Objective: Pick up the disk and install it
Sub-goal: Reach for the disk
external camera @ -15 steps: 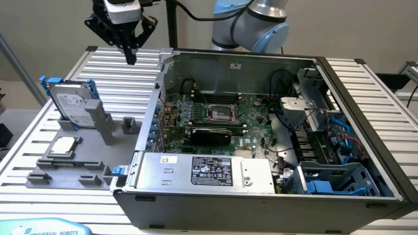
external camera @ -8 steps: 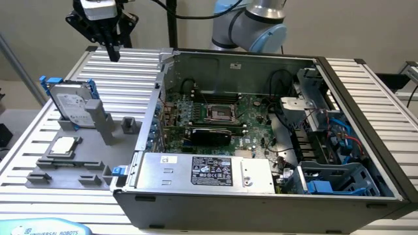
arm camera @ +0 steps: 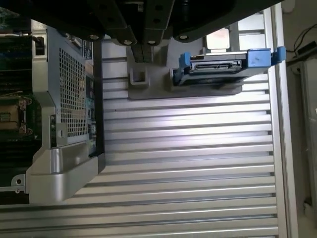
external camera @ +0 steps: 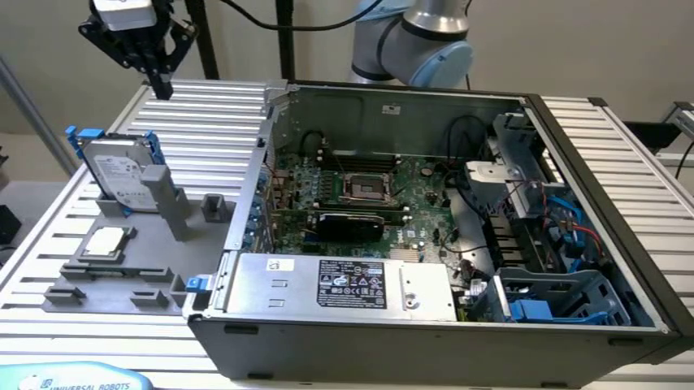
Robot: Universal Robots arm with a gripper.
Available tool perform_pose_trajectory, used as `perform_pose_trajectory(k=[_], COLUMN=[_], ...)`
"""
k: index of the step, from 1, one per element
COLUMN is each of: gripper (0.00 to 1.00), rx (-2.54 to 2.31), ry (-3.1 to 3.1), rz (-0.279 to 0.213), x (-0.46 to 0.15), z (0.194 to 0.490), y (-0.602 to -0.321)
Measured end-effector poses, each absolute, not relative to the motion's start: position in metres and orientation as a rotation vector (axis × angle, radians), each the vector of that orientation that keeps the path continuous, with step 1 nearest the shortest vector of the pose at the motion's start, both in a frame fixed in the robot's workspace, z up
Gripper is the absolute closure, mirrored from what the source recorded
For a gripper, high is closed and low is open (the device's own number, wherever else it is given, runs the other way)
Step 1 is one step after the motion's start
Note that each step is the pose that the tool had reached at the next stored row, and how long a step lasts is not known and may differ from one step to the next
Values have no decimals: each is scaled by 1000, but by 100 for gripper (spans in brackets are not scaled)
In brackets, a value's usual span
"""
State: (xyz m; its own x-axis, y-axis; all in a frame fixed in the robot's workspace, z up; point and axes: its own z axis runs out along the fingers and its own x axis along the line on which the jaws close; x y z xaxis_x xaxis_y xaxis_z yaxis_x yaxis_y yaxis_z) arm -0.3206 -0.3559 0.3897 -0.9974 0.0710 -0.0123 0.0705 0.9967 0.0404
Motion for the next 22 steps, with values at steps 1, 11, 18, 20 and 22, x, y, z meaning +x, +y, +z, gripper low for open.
perform_pose_trajectory(k=[1,11,18,20,22], gripper=[89,89,89,89,89], rx=[111,111,111,111,111], ry=[3125,3125,3126,3127,3128], rz=[63,62,62,62,62], x=[-325,-371,-403,-412,-421], z=[389,379,373,372,372], y=[-355,-352,-351,-351,-351])
